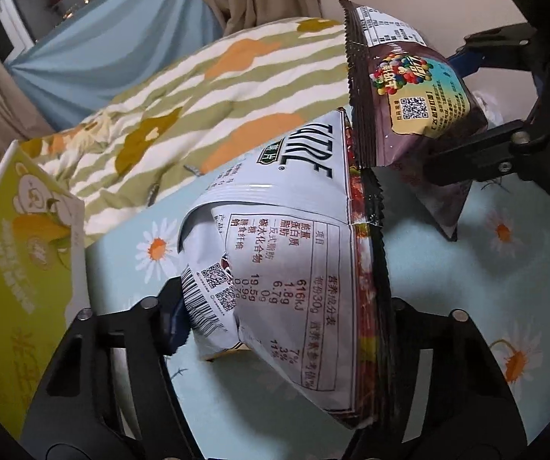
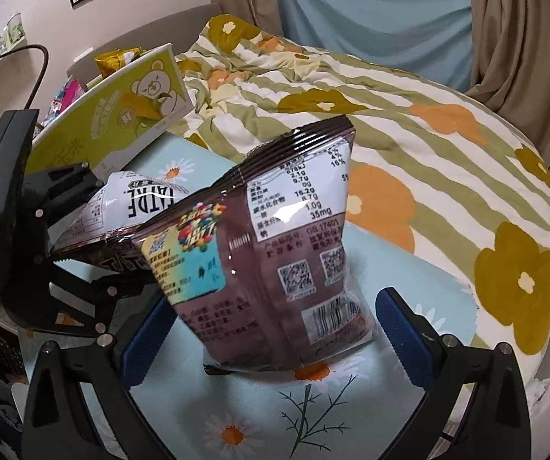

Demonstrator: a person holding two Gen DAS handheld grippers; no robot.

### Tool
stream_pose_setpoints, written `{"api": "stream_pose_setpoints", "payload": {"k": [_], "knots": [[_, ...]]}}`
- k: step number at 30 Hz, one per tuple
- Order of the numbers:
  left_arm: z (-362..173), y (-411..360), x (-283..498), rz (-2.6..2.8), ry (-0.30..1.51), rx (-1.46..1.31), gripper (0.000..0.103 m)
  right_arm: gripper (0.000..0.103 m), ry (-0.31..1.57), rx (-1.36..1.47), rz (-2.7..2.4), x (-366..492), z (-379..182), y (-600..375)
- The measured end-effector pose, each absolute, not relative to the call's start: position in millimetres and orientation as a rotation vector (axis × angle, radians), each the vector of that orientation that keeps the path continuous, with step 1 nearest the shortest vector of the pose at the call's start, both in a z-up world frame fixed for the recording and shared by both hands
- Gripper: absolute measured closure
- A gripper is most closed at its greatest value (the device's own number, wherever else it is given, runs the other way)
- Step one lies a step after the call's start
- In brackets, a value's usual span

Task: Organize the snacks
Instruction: 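Grasp the white chips bag with the left tool while the right tool grasps the brown candy bag, then carry both bags over the green box and open both tools to drop them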

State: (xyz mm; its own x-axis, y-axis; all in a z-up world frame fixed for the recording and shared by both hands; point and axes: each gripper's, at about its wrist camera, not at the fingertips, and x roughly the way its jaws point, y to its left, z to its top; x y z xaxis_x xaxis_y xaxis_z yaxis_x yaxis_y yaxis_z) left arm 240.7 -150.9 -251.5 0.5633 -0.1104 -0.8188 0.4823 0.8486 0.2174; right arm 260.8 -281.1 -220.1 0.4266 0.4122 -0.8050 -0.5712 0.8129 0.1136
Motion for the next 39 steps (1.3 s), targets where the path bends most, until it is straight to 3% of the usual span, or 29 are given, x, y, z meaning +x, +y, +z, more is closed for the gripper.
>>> {"api": "stream_pose_setpoints", "payload": {"k": [7,14,19,23,39], "knots": [[-248.0,-145.3,238.5,-0.328,0.955,0.378,0.043,0.017,0.942,-0.201,0.628,266.8,-221.1,-276.0],[-243.4,-137.2,232.3,-0.27,0.984,0.336,0.044,0.019,0.953,-0.223,0.64,272.9,-220.5,-271.4],[-239.9,-130.4,227.9,-0.228,0.994,0.302,0.044,0.044,0.973,-0.237,0.657,272.4,-221.3,-263.8],[-229.2,-128.8,222.6,-0.208,0.988,0.278,0.046,0.051,0.959,-0.255,0.651,267.1,-215.0,-259.6],[-104.8,-86.2,197.9,-0.085,0.797,0.165,0.047,0.052,0.83,-0.141,0.664,243.6,-90.8,-237.2]]}}
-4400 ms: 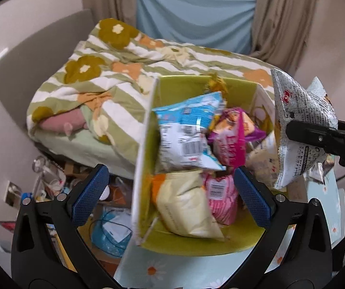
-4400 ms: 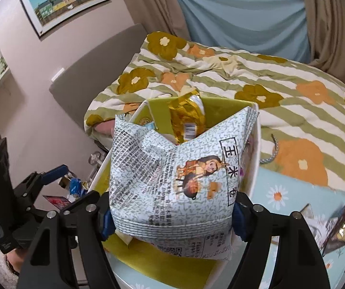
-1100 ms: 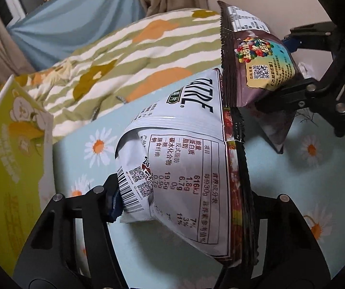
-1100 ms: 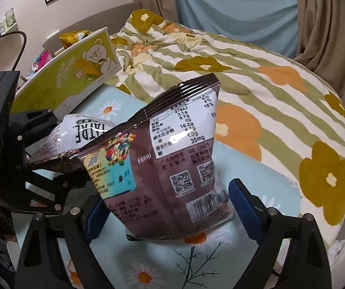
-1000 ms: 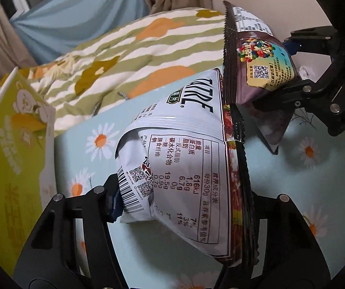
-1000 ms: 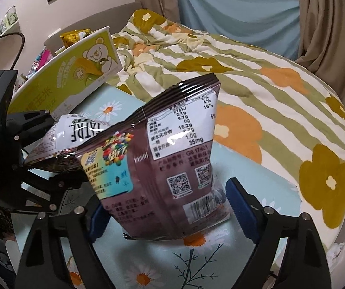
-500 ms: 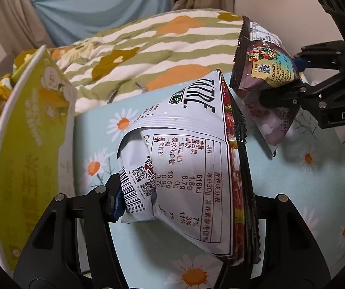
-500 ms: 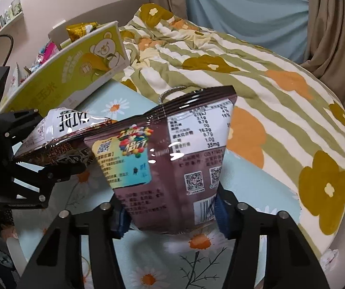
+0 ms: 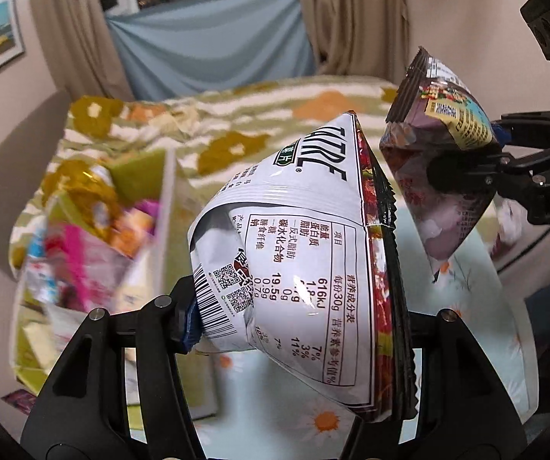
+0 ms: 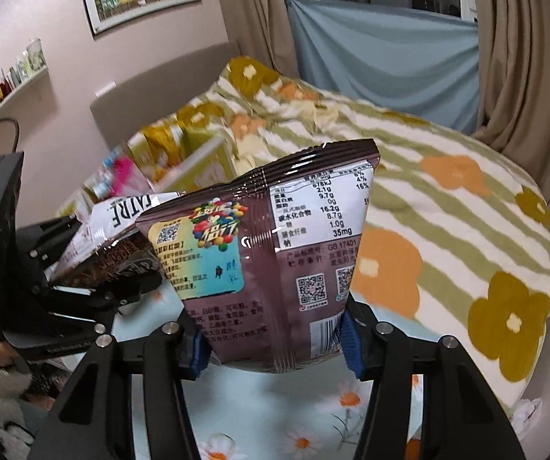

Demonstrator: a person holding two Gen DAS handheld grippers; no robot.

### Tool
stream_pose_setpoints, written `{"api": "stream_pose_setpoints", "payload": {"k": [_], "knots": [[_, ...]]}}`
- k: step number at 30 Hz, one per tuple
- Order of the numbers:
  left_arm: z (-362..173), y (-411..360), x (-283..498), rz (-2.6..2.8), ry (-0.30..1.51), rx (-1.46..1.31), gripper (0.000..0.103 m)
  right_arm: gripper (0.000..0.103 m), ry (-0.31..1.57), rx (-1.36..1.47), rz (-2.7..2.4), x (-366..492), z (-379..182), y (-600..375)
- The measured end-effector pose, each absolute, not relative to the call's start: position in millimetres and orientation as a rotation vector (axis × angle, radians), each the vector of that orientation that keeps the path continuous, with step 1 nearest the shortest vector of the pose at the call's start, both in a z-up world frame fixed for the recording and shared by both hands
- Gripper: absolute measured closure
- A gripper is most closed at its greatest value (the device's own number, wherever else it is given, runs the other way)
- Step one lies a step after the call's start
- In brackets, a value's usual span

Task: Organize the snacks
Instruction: 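Carry both bags over the green box and open both tools to drop them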

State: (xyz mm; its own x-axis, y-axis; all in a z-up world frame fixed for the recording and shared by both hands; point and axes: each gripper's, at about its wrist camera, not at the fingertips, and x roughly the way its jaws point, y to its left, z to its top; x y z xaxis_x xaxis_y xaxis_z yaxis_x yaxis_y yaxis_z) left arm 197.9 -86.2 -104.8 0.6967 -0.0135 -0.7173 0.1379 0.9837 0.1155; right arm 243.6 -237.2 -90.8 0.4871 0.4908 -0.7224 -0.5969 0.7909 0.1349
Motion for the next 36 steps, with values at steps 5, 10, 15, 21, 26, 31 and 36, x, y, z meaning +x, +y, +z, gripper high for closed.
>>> {"api": "stream_pose_setpoints", "payload": {"k": [5,10,15,21,26,31,36], "knots": [[-68.4,-47.8,203.1,-0.045,0.743,0.116,0.047,0.052,0.753,-0.158,0.707,241.3,-47.1,-198.4],[-49.6,0.5,218.0,-0.024,0.738,0.079,0.047,0.052,0.707,-0.115,0.739,249.4,-20.3,-157.5],[-46.1,40.6,250.9,-0.026,0.779,0.071,0.047,0.052,0.71,-0.043,0.726,258.7,-17.3,-120.4],[-60.5,79.4,301.7,-0.08,0.865,0.046,0.047,0.052,0.763,0.002,0.655,274.3,-26.5,-90.7],[-78.9,90.7,322.3,-0.149,0.939,0.024,0.002,0.052,0.798,0.042,0.598,281.0,-35.7,-75.7],[-73.5,104.8,303.1,-0.194,0.91,0.008,0.0,0.052,0.822,0.057,0.556,281.5,-38.0,-66.3],[-65.9,133.5,277.7,-0.175,0.902,0.002,0.0,0.052,0.834,0.061,0.541,278.8,-36.3,-51.9]]}}
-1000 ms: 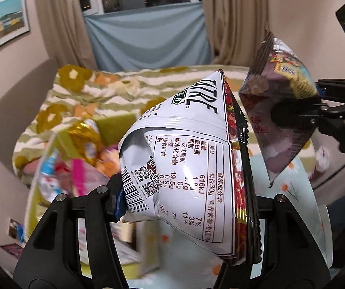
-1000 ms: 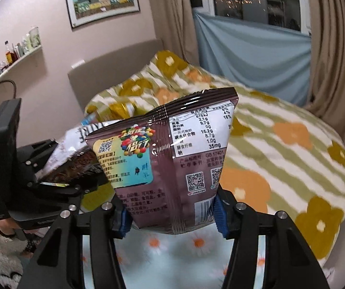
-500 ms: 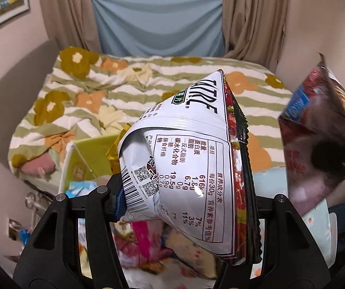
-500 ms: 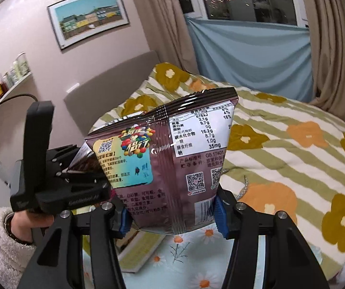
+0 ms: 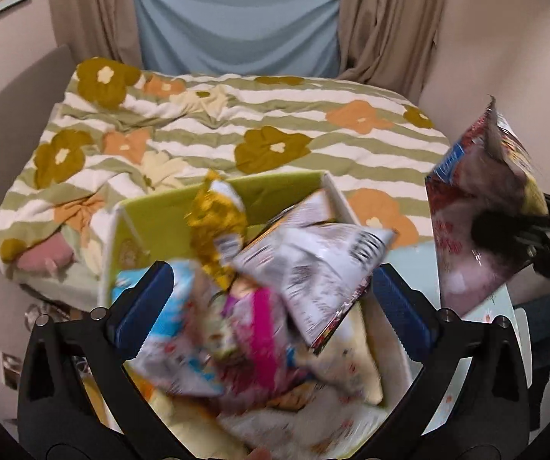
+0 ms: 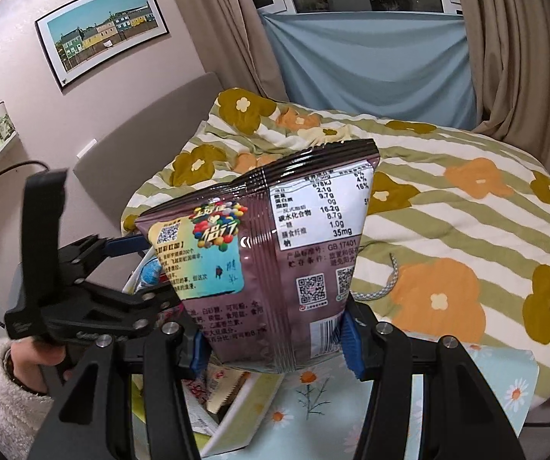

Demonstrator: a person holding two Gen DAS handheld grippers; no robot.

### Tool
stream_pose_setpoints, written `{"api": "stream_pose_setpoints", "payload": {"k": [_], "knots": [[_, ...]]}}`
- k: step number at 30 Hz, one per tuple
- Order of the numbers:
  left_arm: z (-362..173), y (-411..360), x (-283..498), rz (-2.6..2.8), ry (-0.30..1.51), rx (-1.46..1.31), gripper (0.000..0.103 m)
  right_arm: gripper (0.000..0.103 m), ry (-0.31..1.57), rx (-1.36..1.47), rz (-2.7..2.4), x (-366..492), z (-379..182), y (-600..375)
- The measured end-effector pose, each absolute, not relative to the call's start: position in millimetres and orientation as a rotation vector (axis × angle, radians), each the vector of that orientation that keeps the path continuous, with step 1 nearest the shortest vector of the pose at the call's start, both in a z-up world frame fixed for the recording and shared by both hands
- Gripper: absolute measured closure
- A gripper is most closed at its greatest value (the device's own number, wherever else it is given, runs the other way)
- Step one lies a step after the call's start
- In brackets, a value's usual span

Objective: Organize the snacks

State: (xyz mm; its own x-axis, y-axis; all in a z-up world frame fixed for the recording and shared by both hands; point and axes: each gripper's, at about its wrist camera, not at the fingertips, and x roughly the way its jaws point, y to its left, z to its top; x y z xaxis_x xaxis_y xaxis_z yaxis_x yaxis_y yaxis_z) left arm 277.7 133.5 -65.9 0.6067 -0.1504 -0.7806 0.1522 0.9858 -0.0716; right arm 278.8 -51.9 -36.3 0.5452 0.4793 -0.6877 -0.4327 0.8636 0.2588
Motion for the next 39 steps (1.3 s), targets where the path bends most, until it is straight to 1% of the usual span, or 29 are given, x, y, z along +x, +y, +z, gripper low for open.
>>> {"api": "stream_pose_setpoints", "payload": {"k": [9,16,18,19,20,21,28,33,39], "knots": [[-49.6,197.5,226.0,-0.065,0.88,0.04,0.0,0.052,0.828,0.061,0.588,266.2,-25.0,-3.5],[-59.8,230.9,199.9,-0.019,0.9,0.035,0.0,0.051,0.873,0.032,0.593,259.8,-40.7,46.2],[-66.5,234.8,197.5,-0.009,0.911,0.038,0.0,0.044,0.888,0.031,0.587,258.8,-48.8,55.8],[-71.4,237.1,194.7,0.001,0.92,0.044,0.0,0.025,0.891,0.038,0.584,258.2,-52.1,59.3],[-74.5,237.7,193.9,0.007,0.926,0.046,0.0,0.004,0.889,0.053,0.58,256.7,-55.3,60.2],[-77.6,238.2,191.0,0.014,0.932,0.048,0.0,0.0,0.881,0.067,0.578,254.4,-56.6,60.4],[-81.1,228.9,172.6,0.039,0.932,0.024,0.0,0.0,0.838,0.044,0.559,234.4,-49.4,49.2],[-52.0,205.1,154.7,0.04,0.87,0.034,0.0,0.0,0.778,0.063,0.543,209.9,-24.6,27.3],[-7.6,159.6,120.8,0.031,0.765,0.043,0.0,0.0,0.679,0.072,0.442,156.9,18.4,-25.8]]}}
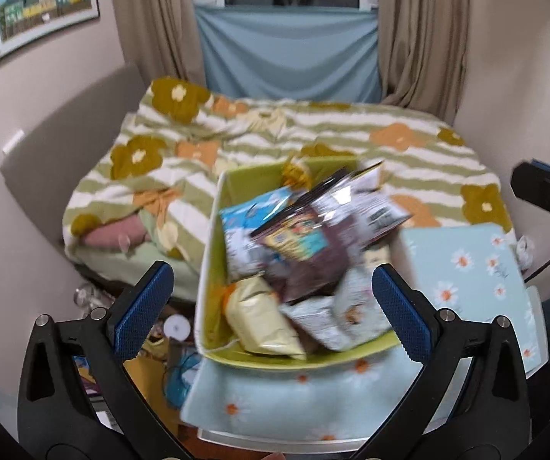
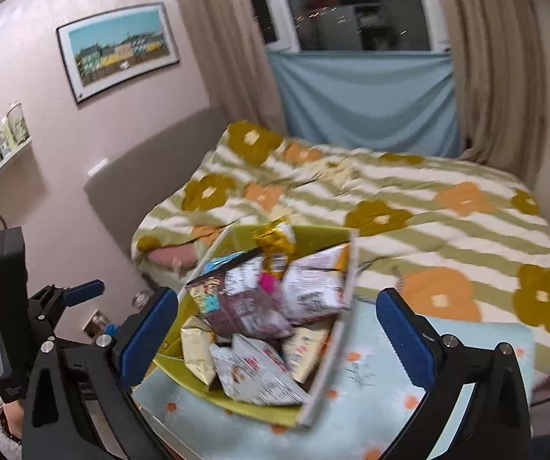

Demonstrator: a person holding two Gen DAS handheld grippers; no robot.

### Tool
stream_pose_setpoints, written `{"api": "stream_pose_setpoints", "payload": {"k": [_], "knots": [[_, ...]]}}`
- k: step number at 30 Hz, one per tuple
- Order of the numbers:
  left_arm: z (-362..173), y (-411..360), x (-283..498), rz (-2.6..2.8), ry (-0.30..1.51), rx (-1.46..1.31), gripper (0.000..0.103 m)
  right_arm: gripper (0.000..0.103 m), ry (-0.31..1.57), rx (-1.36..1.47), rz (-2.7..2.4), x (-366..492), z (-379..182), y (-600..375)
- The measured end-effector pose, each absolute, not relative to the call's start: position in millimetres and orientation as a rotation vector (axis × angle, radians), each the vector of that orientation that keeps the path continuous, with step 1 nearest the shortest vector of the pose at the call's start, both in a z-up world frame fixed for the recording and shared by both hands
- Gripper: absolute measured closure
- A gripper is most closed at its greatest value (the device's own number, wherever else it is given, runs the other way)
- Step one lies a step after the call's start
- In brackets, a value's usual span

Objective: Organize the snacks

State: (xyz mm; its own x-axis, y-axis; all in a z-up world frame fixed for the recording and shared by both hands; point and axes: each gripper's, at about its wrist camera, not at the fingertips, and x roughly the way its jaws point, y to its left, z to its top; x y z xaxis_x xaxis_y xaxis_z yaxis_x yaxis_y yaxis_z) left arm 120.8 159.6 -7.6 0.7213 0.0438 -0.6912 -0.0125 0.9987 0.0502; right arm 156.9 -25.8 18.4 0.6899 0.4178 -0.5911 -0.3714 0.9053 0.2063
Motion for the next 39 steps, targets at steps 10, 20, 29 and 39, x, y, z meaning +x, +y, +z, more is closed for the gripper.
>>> {"api": "stream_pose_setpoints", "payload": {"k": [10,20,29,39], "knots": [[20.4,95.1,46.3,0.014,0.642,0.033,0.0,0.0,0.677,0.049,0.165,71.0,32.4,-99.8],[15.2,64.1,13.9,0.015,0.624,0.063,0.0,0.0,0.639,0.008,0.009,25.5,17.7,-136.2],[13.6,51.3,3.5,0.014,0.606,0.083,0.0,0.0,0.634,0.015,-0.021,9.5,13.1,-149.2],[16.4,48.4,3.3,-0.001,0.591,0.087,0.0,0.0,0.615,0.023,-0.034,2.3,16.0,-151.4]]}}
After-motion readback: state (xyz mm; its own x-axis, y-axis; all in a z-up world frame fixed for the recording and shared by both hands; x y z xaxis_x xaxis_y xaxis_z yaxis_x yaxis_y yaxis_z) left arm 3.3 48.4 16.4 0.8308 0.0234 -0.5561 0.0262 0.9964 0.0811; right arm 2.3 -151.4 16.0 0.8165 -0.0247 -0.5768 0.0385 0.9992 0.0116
